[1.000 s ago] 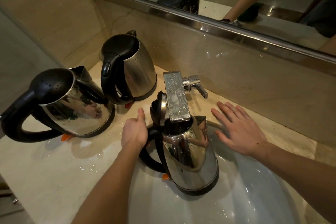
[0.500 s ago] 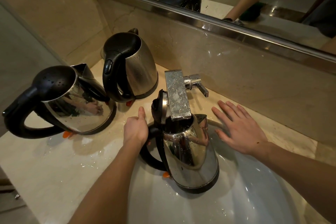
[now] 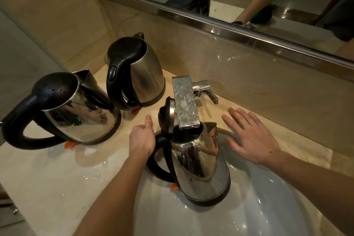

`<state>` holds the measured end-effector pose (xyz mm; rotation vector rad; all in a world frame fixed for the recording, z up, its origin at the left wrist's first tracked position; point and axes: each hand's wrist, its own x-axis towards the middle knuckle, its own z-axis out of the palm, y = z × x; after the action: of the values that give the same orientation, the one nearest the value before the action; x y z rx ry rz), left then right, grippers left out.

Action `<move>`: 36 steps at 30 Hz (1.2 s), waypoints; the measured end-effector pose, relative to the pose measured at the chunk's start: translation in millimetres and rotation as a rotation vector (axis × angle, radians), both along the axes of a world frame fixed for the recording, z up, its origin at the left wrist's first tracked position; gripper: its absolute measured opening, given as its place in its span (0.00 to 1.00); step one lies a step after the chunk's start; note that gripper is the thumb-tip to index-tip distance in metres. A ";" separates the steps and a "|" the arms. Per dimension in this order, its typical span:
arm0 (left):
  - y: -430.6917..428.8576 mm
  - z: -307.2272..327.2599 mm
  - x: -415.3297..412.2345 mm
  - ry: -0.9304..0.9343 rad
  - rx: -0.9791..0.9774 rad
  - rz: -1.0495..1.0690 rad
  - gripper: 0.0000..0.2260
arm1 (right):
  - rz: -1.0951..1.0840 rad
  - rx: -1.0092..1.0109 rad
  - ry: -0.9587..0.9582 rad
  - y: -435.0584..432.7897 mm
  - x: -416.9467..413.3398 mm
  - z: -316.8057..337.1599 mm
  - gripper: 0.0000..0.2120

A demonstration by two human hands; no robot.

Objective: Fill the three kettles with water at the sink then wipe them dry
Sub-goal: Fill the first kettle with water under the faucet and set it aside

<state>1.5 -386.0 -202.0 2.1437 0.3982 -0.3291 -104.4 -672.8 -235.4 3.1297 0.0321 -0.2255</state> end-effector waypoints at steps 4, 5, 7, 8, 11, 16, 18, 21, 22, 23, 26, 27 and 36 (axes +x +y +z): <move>0.2 -0.1 -0.4 -0.007 0.007 0.001 0.25 | -0.001 0.001 0.004 0.1 0.2 0.4 0.33; 0.2 -0.1 -0.2 -0.005 0.005 0.001 0.25 | -0.001 -0.002 0.006 -0.1 0.0 0.3 0.33; 0.1 -1.1 0.6 0.005 -0.001 0.001 0.25 | -0.004 -0.003 0.003 0.0 0.1 0.5 0.33; 0.0 -1.2 0.8 0.008 -0.003 0.002 0.25 | -0.004 -0.001 0.000 0.1 0.2 0.6 0.33; 0.1 -1.1 1.0 0.014 -0.008 0.009 0.25 | 0.001 -0.002 0.009 0.1 0.1 0.1 0.33; -0.4 0.4 0.5 0.008 -0.010 0.014 0.25 | -0.001 -0.001 0.007 -0.1 0.4 -0.7 0.33; 0.1 1.1 0.4 0.011 -0.010 0.017 0.25 | 0.000 -0.004 0.007 -0.7 0.5 -1.4 0.33; 0.4 -0.3 1.3 0.023 -0.016 0.017 0.26 | 0.002 -0.010 0.012 -0.6 0.3 -1.2 0.33; 0.1 0.3 1.0 0.024 -0.014 0.016 0.26 | 0.003 -0.012 0.013 -0.7 0.2 -1.4 0.33; 0.0 0.8 0.8 0.025 -0.013 0.015 0.26 | 0.003 -0.014 0.014 -0.6 0.0 -1.4 0.33; 0.4 -0.9 1.3 0.033 -0.017 0.012 0.26 | 0.001 -0.011 0.012 -1.0 0.3 -1.3 0.33; 0.5 -0.8 1.1 0.034 -0.020 0.015 0.26 | 0.002 -0.009 0.012 -1.1 0.3 -1.2 0.33; -1.0 1.4 -0.5 0.014 -0.008 0.007 0.25 | 0.002 -0.008 0.019 -0.7 0.6 -0.4 0.33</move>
<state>1.0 -387.0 -200.6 2.1327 0.4115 -0.3410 -103.8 -673.4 -235.9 3.1199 0.0347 -0.2541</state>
